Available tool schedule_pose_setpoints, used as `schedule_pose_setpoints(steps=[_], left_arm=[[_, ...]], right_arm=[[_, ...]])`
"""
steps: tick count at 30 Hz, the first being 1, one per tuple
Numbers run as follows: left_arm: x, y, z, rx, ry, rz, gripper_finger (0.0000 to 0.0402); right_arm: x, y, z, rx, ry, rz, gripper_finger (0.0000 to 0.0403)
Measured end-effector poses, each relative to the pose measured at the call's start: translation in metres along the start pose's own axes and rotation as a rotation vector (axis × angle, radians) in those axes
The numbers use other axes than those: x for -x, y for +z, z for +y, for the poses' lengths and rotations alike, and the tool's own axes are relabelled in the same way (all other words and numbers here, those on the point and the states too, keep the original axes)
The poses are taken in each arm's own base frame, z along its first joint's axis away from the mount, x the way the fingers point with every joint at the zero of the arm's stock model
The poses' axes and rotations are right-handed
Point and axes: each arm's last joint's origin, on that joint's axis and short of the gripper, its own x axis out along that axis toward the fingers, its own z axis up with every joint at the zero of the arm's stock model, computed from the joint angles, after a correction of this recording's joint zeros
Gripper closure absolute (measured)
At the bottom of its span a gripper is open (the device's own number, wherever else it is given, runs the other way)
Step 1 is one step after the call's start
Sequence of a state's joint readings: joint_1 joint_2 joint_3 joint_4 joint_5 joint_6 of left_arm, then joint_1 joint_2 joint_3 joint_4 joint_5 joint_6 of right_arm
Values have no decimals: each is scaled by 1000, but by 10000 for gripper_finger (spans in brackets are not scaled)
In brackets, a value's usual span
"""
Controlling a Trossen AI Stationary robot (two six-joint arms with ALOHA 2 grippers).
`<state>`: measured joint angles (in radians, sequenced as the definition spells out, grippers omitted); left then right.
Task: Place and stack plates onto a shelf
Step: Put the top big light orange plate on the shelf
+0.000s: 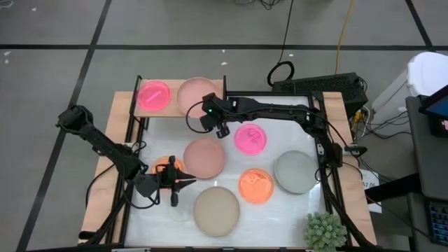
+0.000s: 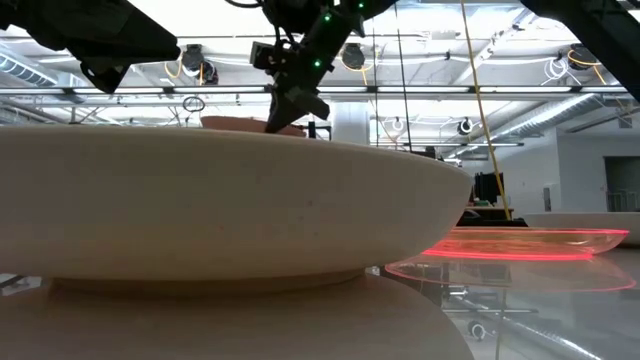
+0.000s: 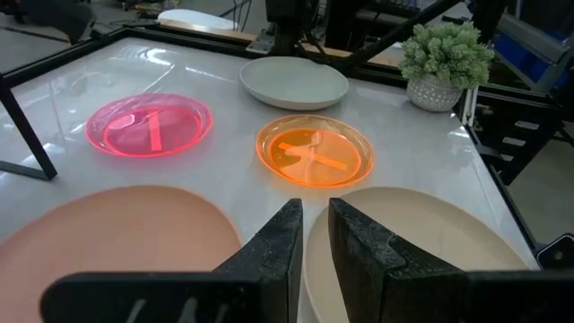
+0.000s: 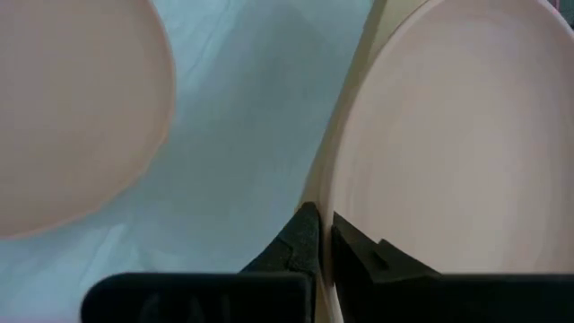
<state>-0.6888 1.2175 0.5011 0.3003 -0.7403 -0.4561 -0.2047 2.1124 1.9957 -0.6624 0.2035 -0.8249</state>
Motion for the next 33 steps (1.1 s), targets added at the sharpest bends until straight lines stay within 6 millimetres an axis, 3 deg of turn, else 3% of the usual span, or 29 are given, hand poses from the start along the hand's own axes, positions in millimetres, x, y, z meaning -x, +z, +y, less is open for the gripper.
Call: schedule_pose_setpoints(steps=[17, 33], left_arm=[[0, 0, 0, 2, -1, 0, 339], [0, 0, 0, 8, 1, 3, 339]], right_arm=[[-8, -4, -4, -14, -18, 5, 395], [-10, -3, -8, -40, -71, -6, 324]])
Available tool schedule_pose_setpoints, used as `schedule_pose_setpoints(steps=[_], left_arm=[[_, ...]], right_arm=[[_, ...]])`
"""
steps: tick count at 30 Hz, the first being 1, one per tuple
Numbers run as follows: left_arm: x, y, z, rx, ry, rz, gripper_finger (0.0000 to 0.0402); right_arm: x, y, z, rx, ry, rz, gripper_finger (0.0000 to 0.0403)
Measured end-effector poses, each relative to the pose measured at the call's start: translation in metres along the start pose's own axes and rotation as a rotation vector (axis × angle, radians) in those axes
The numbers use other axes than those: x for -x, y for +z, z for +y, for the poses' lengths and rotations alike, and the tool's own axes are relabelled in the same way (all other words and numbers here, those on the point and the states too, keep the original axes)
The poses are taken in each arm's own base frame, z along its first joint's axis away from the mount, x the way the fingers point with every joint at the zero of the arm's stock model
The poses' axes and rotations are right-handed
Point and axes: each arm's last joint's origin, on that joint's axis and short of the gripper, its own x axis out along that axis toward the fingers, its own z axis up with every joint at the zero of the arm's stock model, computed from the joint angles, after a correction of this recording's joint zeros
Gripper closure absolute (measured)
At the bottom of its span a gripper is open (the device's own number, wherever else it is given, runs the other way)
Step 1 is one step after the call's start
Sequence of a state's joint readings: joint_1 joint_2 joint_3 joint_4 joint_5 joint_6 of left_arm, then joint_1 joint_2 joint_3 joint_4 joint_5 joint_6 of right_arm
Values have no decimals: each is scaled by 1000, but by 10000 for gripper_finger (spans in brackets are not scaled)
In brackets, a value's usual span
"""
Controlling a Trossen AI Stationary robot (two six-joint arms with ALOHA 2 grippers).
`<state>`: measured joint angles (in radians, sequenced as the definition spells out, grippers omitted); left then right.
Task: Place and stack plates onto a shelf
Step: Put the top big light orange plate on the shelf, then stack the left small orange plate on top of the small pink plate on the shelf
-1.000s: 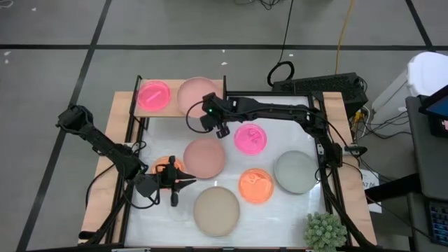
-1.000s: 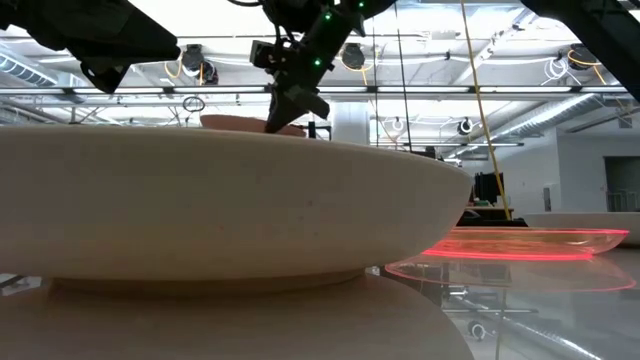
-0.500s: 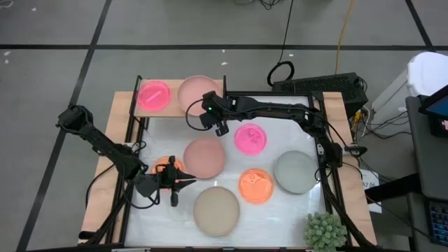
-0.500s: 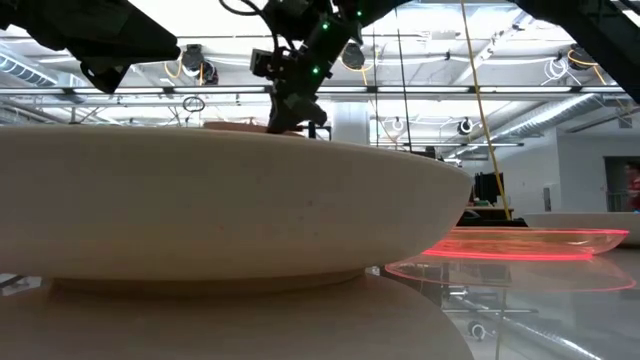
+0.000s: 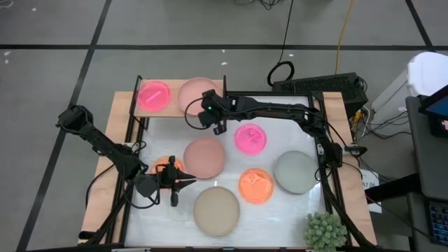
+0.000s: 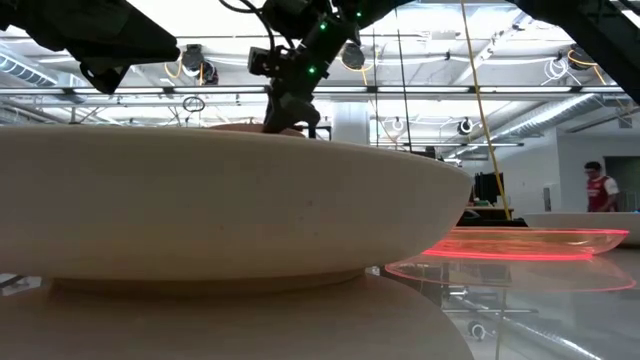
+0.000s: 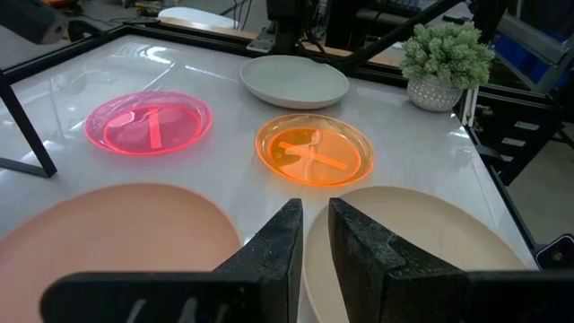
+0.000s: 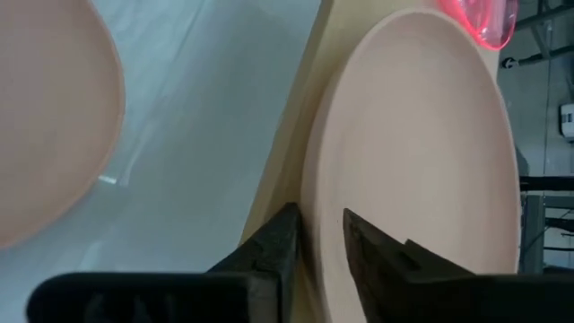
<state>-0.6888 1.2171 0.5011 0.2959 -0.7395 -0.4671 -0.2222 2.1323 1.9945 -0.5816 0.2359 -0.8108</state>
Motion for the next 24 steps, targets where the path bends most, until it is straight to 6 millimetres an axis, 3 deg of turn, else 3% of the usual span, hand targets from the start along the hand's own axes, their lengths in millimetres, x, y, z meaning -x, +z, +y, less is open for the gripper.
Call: schedule_pose_setpoints(steps=[18, 24], left_arm=[[0, 0, 0, 1, 0, 0, 339], [0, 0, 0, 2, 0, 0, 339]], right_arm=[[2, 8, 6, -1, 3, -19, 284], [15, 14, 7, -22, -5, -39, 283]])
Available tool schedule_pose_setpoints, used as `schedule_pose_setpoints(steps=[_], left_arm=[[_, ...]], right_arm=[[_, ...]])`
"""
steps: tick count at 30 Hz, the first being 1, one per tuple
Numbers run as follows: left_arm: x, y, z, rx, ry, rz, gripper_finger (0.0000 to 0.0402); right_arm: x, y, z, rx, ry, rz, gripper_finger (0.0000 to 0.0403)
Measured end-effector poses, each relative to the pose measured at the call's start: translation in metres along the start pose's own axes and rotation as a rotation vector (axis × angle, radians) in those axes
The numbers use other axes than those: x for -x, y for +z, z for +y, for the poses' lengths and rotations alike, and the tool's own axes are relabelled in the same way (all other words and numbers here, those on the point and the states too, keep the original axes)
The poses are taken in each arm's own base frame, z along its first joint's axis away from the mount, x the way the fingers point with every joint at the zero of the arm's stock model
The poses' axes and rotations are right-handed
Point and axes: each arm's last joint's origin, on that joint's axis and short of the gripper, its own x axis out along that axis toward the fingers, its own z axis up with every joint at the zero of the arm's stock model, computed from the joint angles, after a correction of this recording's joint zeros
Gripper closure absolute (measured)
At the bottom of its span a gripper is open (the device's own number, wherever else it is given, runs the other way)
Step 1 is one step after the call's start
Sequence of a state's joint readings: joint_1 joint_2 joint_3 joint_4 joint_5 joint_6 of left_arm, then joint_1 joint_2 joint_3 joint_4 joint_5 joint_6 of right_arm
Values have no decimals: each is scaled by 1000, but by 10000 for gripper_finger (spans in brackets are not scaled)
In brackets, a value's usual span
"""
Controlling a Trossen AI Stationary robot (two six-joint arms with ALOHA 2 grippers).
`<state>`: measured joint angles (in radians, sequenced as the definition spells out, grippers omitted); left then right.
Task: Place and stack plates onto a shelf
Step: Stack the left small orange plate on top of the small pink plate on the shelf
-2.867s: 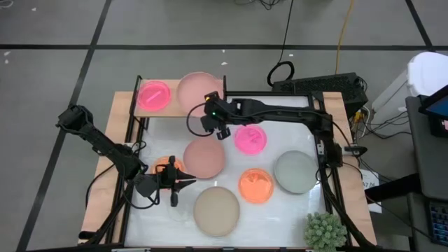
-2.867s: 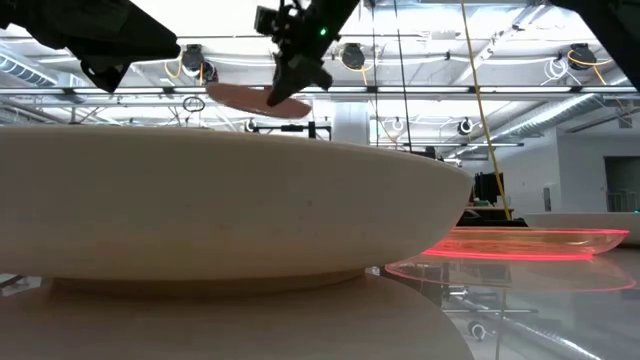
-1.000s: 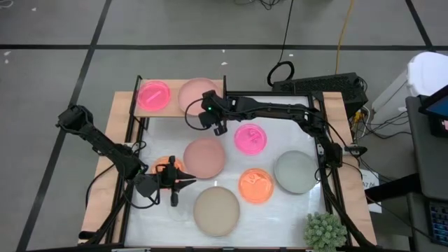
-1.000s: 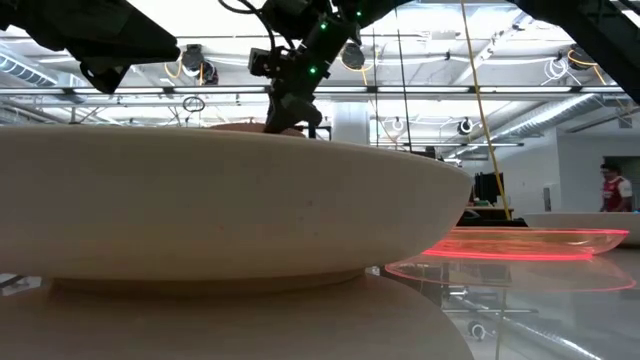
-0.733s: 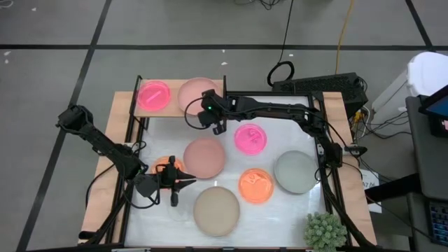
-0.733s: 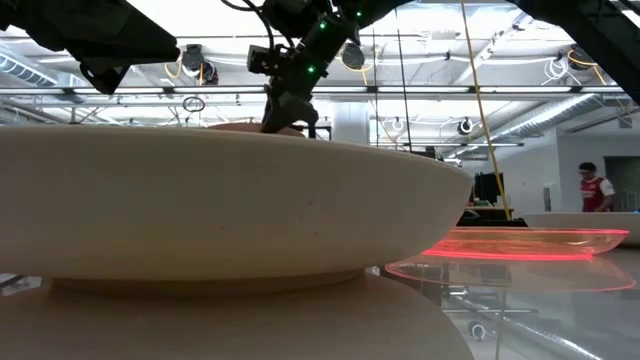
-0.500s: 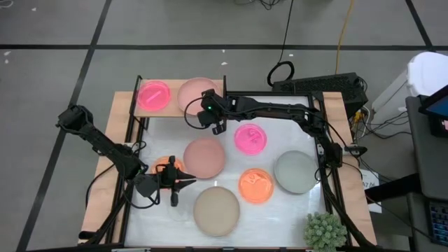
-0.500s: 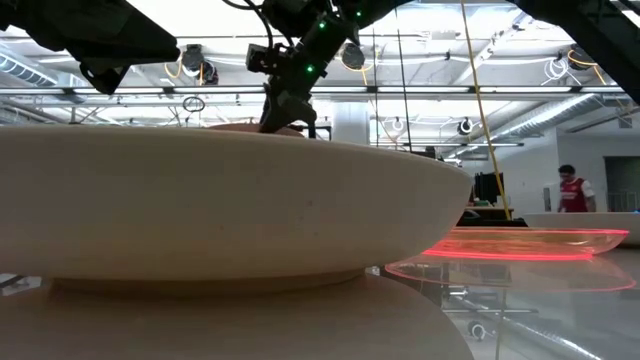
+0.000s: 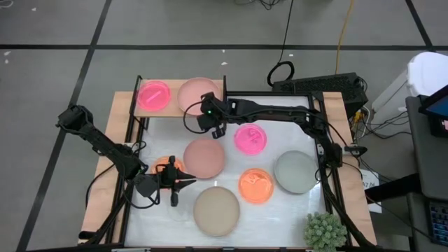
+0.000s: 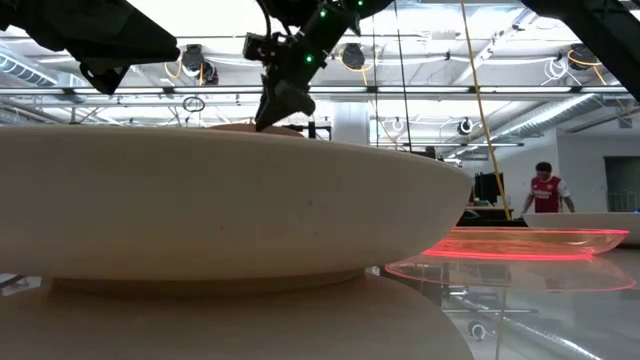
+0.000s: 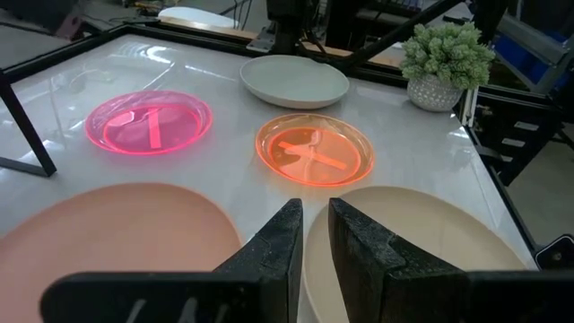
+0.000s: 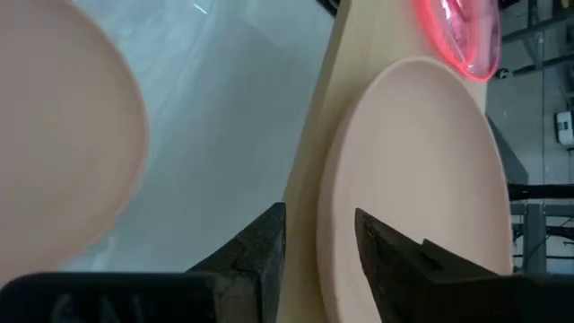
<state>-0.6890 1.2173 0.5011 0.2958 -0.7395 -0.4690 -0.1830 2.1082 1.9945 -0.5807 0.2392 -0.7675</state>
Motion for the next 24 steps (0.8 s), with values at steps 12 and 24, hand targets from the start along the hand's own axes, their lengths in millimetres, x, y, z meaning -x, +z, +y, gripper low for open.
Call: schedule_pose_setpoints(steps=[12, 24], left_arm=[[1, -1, -1, 10, -8, 8, 339], [1, -1, -1, 4, -11, 8, 339]], right_arm=[[86, 20, 1, -86, -16, -44, 283], [187, 12, 20, -330, 178, -76, 284]])
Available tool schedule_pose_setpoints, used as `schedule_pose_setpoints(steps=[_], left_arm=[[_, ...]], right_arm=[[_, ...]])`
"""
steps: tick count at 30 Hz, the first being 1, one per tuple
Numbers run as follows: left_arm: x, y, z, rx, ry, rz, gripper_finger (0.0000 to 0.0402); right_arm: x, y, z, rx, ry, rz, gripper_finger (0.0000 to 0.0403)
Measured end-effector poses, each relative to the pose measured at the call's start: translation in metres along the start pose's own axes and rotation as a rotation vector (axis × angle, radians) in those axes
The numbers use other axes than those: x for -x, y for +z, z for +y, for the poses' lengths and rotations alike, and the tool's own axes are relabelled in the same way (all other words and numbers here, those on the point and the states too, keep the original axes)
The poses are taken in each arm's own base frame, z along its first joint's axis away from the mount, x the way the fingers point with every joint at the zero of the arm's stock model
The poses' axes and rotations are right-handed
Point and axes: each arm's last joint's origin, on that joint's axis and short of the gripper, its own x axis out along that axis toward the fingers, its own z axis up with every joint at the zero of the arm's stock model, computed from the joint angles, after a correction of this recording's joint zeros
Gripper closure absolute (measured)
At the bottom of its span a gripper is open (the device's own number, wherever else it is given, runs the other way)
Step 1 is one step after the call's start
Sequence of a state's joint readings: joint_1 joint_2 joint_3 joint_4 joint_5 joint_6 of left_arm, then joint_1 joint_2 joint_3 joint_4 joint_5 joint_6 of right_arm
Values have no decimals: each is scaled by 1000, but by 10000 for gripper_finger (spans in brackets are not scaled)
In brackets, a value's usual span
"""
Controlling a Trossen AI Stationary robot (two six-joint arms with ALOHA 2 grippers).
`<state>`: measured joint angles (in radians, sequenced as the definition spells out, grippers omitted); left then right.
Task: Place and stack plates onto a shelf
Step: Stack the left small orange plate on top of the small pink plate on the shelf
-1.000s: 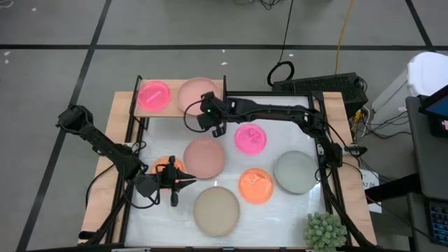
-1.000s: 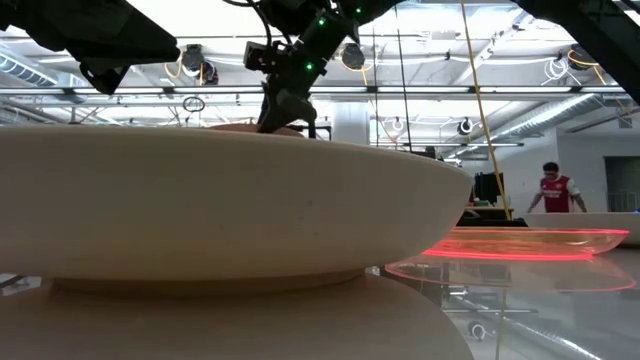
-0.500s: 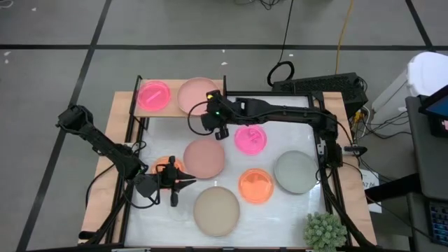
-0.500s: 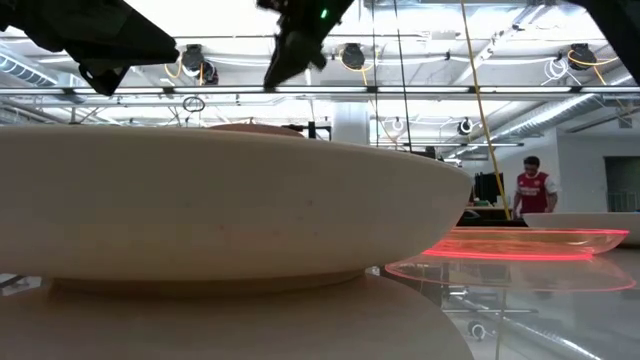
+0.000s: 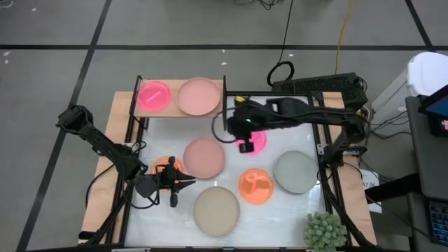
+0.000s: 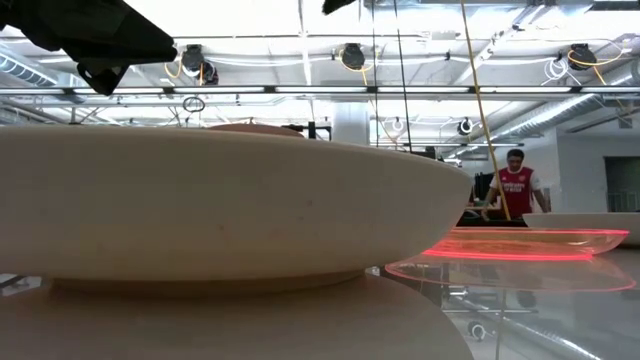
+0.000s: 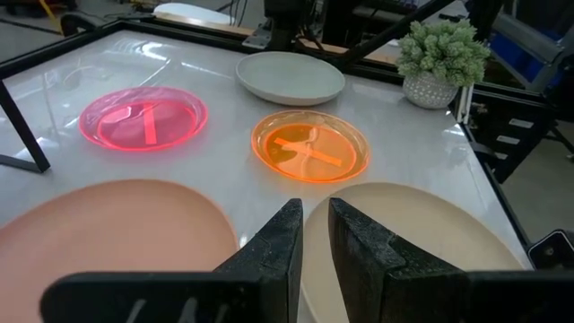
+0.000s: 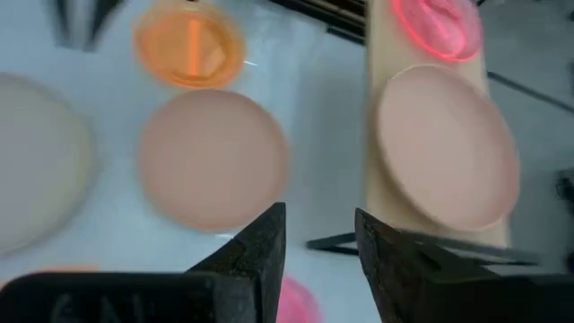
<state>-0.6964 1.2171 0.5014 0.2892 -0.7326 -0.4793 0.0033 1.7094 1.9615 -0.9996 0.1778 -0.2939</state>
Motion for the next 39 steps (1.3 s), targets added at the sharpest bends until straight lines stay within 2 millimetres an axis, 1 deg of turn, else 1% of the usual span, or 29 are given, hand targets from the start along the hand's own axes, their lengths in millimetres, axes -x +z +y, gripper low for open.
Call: schedule_pose_setpoints(steps=[2, 4, 9, 12, 17, 24, 26, 30, 34, 39], left_arm=[[0, 0, 0, -4, -1, 2, 339], [0, 0, 0, -5, 0, 3, 339], [0, -1, 0, -18, 1, 6, 339], [0, -1, 0, -19, 2, 6, 339], [0, -1, 0, -28, 2, 7, 339], [0, -1, 1, -31, 3, 6, 339], [0, -1, 1, -30, 3, 6, 339], [0, -1, 0, -36, -3, 13, 339], [0, -5, 1, -50, -50, 72, 339], [1, -14, 3, -27, -79, 183, 339]], right_arm=[[10, -7, 11, -7, 15, -13, 284], [17, -18, 23, -10, 32, -30, 284], [27, -56, 51, -58, 60, -133, 284], [28, -81, 65, -90, 80, -191, 284], [25, -119, 84, -140, 110, -245, 284], [13, -160, 104, -221, 153, -253, 284], [9, -169, 109, -234, 164, -238, 284], [1, -179, 117, -249, 183, -202, 284], [-4, -183, 123, -241, 197, -195, 284], [-4, -185, 128, -232, 211, -194, 284]])
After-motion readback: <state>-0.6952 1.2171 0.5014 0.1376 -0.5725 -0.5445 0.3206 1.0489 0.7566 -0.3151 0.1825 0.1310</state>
